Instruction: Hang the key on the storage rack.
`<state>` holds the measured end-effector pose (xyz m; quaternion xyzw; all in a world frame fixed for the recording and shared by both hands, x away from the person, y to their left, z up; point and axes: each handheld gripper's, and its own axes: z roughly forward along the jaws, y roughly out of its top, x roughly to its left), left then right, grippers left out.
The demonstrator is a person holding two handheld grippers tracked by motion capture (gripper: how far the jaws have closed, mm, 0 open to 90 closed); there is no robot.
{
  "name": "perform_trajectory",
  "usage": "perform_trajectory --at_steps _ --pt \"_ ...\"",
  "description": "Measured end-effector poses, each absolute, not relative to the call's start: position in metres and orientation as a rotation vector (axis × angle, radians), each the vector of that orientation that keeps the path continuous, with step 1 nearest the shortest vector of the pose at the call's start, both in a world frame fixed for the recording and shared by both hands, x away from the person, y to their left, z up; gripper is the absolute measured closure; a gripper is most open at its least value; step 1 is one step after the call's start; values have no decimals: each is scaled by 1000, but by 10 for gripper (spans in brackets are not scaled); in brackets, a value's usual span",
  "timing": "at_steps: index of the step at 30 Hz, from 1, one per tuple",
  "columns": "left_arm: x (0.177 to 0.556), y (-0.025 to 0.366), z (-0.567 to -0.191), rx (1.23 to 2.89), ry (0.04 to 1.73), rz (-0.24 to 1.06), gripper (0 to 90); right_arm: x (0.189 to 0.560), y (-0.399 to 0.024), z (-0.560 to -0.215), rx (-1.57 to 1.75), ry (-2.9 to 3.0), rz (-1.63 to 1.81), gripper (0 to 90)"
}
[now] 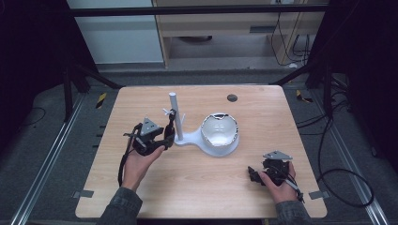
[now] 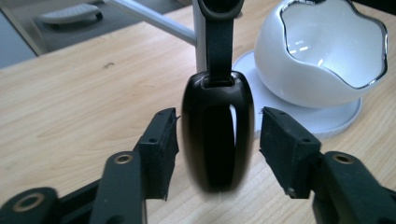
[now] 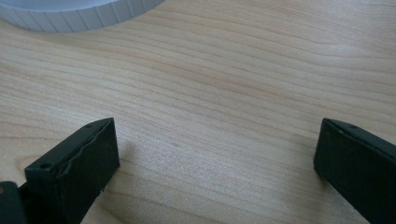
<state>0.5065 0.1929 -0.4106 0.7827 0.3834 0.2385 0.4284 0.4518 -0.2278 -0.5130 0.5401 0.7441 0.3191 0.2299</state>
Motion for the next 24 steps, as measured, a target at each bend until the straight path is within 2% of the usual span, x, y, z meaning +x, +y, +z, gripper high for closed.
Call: perform_trajectory --at_steps 6,9,24 --pt "503 196 -404 1942 954 614 292 452 -228 -513 1484 2046 876 5" --pt "501 198 -404 1938 954 613 253 452 -228 -513 1483 2047 876 5" --pt "484 216 -411 1921 981 624 143 452 -228 -513 1486 2047 878 5"
